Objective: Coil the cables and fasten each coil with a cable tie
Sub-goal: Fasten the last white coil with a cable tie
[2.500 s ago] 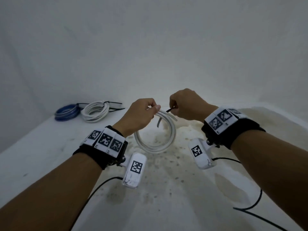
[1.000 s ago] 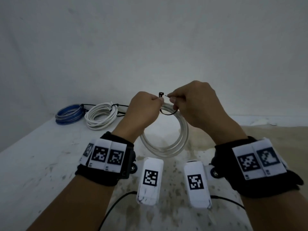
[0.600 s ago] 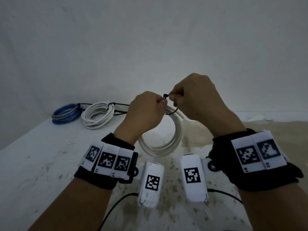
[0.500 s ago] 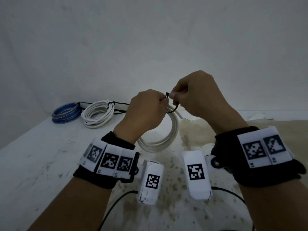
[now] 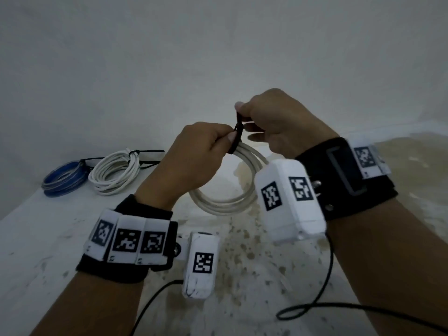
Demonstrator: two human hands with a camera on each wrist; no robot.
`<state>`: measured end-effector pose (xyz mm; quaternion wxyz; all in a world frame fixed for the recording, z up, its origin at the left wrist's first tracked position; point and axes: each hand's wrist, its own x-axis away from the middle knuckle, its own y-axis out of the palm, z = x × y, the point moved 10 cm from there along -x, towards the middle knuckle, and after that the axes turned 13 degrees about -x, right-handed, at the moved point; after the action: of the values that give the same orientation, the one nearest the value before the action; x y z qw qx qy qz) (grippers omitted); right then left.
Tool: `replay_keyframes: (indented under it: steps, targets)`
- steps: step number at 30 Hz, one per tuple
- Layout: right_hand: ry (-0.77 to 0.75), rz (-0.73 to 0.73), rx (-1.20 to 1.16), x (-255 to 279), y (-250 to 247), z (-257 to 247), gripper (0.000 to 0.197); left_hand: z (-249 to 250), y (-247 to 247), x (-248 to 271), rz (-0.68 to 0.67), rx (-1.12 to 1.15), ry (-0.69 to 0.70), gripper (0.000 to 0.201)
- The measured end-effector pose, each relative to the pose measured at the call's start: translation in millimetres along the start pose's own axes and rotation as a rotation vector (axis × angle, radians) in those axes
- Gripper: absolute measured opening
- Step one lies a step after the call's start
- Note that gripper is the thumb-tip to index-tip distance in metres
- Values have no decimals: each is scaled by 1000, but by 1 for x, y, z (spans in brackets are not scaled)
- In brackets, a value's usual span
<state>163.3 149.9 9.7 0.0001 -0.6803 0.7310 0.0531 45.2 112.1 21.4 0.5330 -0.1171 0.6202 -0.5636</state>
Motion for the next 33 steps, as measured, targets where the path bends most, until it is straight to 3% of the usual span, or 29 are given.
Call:
replay_keyframes:
  steps: [3,6,8,10,14,18,21,29,33]
  targets:
    - [-38,45,-48,-1,1,2,16,-3,7,0,-14,92,-79,38]
    - [-67,-42,28,-2,10,2,24,-25,15,3,-38,306,-286,45]
    - [-133,-100,78,0,17,-5,22,-35,19,5,-48,428,-386,46]
    - [-226,-69,182,1,12,-16,20,-38,17,6,-28,477,-431,41]
    - [-374,1,421,3,4,-32,22,-31,8,4,-14,469,-395,30]
    - [-420,15,419,1,6,-32,21,-18,3,2,-27,476,-296,31]
    - [-483,71,566,0,3,-36,19,-16,4,2,-34,451,-268,33]
    - [-623,63,376,12,3,-59,20,-13,8,4,-58,554,-299,28]
    - [-605,25,374,8,11,-58,21,-19,2,6,-44,592,-341,27]
